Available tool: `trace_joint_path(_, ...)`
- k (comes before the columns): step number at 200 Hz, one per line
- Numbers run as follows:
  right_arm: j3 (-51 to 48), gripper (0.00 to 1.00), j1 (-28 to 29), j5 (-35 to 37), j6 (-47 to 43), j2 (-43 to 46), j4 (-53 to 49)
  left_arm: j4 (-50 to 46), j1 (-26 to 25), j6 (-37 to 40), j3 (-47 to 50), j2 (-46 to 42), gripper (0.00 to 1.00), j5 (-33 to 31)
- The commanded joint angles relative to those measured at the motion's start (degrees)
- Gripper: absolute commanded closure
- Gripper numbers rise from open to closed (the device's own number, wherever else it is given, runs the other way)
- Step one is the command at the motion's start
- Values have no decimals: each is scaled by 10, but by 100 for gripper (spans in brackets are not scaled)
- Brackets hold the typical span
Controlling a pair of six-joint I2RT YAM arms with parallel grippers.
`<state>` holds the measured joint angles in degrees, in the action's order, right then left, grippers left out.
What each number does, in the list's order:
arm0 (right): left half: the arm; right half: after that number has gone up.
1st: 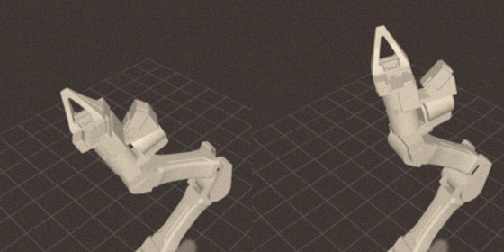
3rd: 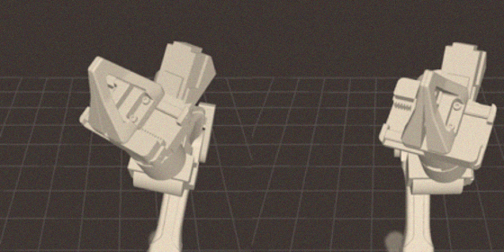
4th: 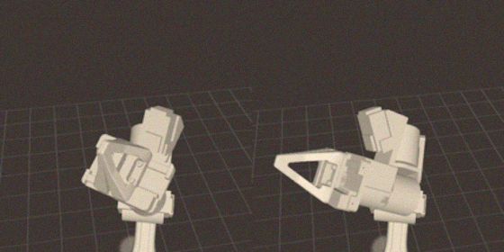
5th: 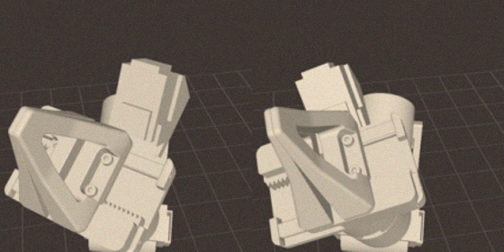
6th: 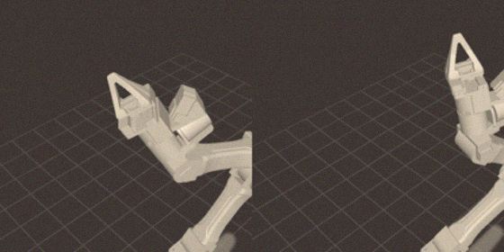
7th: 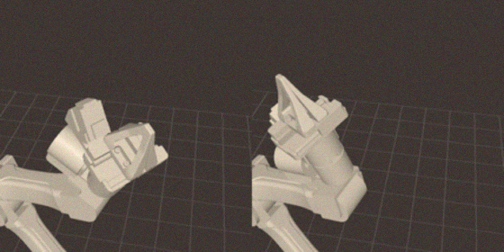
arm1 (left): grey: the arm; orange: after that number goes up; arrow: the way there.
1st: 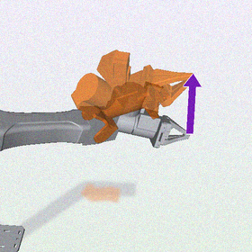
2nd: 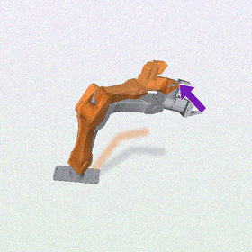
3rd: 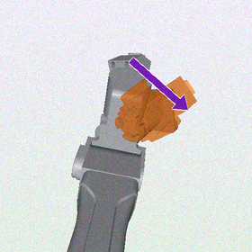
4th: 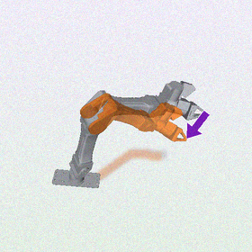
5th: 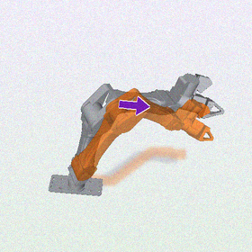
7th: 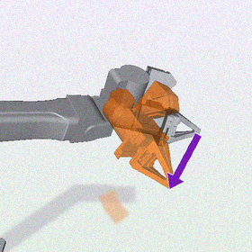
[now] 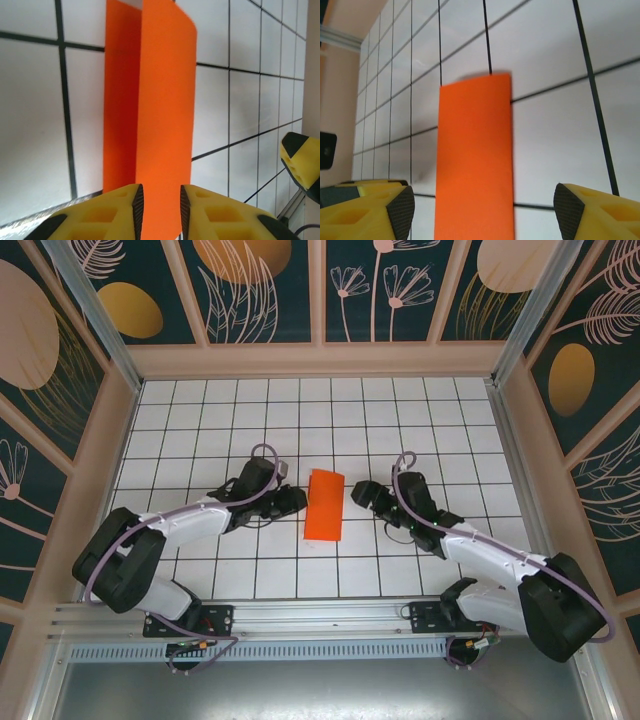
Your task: Fold a paper plane with a square sheet of paper (pick it up from the middle)
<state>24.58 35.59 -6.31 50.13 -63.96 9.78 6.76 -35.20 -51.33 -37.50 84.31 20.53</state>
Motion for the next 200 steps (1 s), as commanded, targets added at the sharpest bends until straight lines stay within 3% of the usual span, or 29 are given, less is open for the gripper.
trace_joint_path(1,-11,22,11,-6,39,14,22,37,1,-23,23,-15,66,14)
trace_joint_path(37,-42,22,25,-8,52,15,66,71,4,-24,10,21,58,51)
trace_joint_path(88,-24,22,29,-63,17,-15,55,88,25,-12,-27,97,57,98)
trace_joint_path(200,34,23,48,-52,12,-59,16,50,43,30,-79,173,56,137)
